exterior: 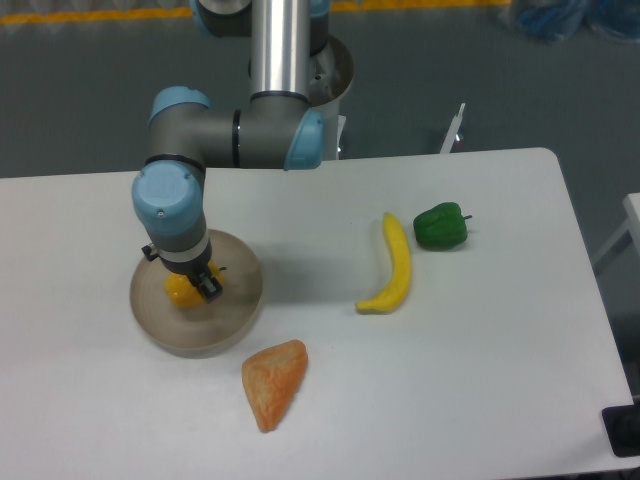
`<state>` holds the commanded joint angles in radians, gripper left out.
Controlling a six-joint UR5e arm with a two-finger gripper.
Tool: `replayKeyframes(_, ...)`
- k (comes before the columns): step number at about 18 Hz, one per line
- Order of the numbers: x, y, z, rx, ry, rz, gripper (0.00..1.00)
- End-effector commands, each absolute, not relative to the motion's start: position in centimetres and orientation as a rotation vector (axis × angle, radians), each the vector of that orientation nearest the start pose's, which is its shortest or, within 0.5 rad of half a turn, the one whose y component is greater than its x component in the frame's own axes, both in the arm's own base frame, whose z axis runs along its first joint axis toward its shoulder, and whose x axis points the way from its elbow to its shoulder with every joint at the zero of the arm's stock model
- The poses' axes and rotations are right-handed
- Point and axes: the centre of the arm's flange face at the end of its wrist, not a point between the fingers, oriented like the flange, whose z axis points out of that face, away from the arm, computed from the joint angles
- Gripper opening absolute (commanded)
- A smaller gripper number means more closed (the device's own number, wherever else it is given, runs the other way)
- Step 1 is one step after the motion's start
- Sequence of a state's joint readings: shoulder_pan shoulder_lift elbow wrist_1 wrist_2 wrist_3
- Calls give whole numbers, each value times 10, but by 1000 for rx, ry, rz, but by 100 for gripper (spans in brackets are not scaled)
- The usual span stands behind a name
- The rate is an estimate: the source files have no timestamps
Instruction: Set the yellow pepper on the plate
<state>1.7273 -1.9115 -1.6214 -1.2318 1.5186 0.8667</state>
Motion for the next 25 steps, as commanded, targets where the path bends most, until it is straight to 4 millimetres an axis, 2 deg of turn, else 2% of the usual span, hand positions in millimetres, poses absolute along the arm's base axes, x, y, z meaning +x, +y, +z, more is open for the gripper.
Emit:
replayKeyframes(3,37,610,345,-2925,1067,-61,100)
replayKeyframes(4,31,609,353,-2917,1047,-51,100)
replayKeyframes(5,15,610,362,-2915,1010,-36,100)
replayKeyframes(6,-21,612,371,-2922,936,-26,100)
replayKeyframes(9,-95,616,377,-2942,819,16,100)
replayKeyframes(11,-177,607,363,-2968,811,20,100)
replayKeyframes(12,-205,604,358,-2979,785,18,100)
replayKeyframes(13,-241,601,360,-2984,716,41,100)
replayKeyframes(17,-328,592,363,-2949,813,92,100)
replayKeyframes(19,-355,578,365,-2932,870,101,100)
replayKeyframes(22,-385,554,354,-2930,940,82,100)
replayKeyframes(25,-389,545,342,-2955,981,78,100)
